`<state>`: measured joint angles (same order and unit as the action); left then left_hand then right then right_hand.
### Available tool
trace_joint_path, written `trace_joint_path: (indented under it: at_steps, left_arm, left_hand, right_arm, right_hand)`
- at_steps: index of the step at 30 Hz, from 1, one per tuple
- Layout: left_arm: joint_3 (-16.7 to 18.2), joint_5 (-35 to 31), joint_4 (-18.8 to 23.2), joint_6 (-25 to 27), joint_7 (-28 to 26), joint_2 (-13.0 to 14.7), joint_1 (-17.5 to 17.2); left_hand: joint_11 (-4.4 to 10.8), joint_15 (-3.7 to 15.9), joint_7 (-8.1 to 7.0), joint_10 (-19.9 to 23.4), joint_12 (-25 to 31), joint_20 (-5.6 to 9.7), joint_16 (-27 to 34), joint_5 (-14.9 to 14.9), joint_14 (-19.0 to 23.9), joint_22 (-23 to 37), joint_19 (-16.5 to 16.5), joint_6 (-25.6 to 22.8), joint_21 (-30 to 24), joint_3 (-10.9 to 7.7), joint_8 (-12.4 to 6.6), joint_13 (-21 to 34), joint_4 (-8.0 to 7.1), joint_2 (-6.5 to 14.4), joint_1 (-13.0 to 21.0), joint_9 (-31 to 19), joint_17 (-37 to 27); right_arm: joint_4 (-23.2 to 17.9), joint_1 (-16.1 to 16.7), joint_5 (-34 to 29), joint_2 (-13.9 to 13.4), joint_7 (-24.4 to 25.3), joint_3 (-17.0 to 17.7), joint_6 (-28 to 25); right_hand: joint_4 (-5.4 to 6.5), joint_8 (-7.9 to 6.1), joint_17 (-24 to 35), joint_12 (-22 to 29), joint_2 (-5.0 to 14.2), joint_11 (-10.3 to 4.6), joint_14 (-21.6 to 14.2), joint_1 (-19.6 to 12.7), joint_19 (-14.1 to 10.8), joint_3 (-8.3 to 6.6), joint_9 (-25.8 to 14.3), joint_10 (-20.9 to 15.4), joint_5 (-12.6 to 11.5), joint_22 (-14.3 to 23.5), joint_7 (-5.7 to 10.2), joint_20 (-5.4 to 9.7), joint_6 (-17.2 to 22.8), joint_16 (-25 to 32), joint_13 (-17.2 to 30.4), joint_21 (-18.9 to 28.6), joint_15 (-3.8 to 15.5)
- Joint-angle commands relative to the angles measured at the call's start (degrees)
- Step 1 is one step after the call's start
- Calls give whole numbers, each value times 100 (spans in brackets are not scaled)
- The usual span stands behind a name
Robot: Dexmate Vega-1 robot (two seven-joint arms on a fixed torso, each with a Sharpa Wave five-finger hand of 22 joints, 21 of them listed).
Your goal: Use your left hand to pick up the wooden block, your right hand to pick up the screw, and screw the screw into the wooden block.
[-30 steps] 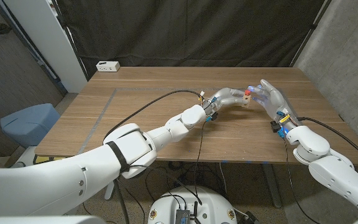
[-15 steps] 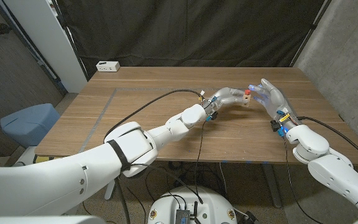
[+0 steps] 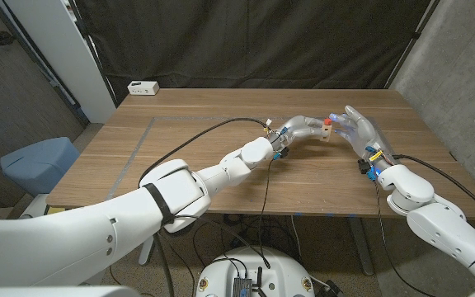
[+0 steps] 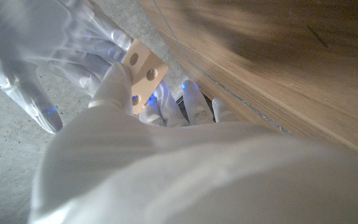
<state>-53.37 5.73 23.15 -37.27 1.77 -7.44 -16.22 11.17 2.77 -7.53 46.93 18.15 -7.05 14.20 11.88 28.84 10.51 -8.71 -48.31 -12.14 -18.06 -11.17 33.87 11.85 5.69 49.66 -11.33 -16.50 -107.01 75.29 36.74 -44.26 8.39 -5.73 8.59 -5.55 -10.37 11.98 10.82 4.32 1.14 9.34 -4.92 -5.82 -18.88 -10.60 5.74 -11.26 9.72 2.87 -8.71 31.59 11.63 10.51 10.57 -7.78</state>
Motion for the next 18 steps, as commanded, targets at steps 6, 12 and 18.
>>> trace_joint_path:
  at_steps: [6,12,18]
  left_arm:
    - [-43,67,-77,109,22,-33,82]
    - [-55,95,-99,172,38,-50,109]
    - [-71,116,-117,237,38,-60,135]
  left_hand:
    - [-10,403,-12,15,4,-32,32,33,-41,33,-10,-70,-20,-356,-67,27,-306,147,-45,-21,-10]
    - [-11,399,-13,12,1,-38,39,33,-38,33,-8,-66,-19,-357,-67,25,-308,154,-42,-21,-12]
    - [3,409,-22,16,3,-28,43,31,-23,33,-10,-82,-21,-353,-72,26,-302,137,-42,-21,-7]
  right_arm:
    - [96,-113,85,-26,-34,-75,-74]
    - [101,-132,85,-34,-33,-86,-63]
    - [124,-174,88,-28,-42,-113,-53]
  right_hand:
    - [0,-13,19,-5,-12,12,35,31,18,-21,-14,64,-40,17,7,-26,-5,14,12,35,11]
    - [-1,-46,18,9,-14,11,29,31,17,-22,-14,39,-41,17,-8,-29,64,18,12,36,11]
    - [-5,-79,16,25,-14,-2,21,27,8,-25,-14,3,-42,17,-34,-26,145,22,12,41,12]
